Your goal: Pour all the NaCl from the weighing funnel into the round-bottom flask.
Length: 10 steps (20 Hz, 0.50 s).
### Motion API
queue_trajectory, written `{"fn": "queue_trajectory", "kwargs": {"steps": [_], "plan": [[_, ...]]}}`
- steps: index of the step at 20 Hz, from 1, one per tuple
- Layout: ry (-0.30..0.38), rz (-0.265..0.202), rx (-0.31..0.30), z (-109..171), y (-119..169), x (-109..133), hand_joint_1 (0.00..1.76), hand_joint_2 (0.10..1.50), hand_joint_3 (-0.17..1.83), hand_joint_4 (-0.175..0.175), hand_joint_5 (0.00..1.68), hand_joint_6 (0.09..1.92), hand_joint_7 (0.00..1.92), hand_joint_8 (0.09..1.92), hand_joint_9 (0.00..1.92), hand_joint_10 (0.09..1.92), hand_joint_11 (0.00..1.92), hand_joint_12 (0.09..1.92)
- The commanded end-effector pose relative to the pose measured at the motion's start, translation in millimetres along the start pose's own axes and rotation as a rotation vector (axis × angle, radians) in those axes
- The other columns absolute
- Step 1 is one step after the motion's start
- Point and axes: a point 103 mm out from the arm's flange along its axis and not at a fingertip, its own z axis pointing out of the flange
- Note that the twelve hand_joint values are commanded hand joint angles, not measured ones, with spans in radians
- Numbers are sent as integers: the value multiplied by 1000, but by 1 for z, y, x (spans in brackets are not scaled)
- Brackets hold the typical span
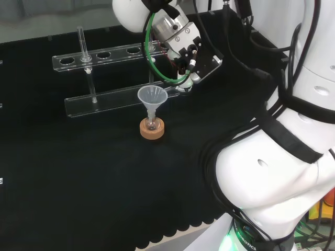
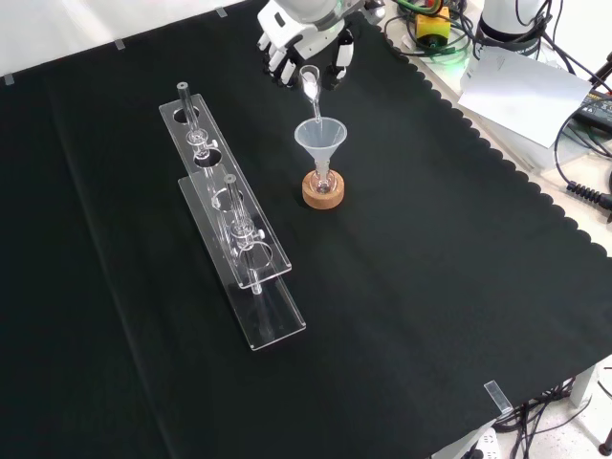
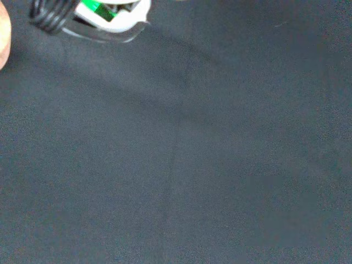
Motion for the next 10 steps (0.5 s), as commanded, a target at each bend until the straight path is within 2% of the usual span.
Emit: {"fn": "queue_trajectory", "kwargs": {"steps": [1, 10], "plan": [[-28, 11, 38, -3, 2, 2, 1077, 699, 720, 175, 1113, 978, 606, 627, 852, 484, 578, 1239], [-54, 22, 80, -10, 4, 5, 1077, 698, 724, 175, 1112, 980, 584, 622, 844, 480, 575, 1239]]}}
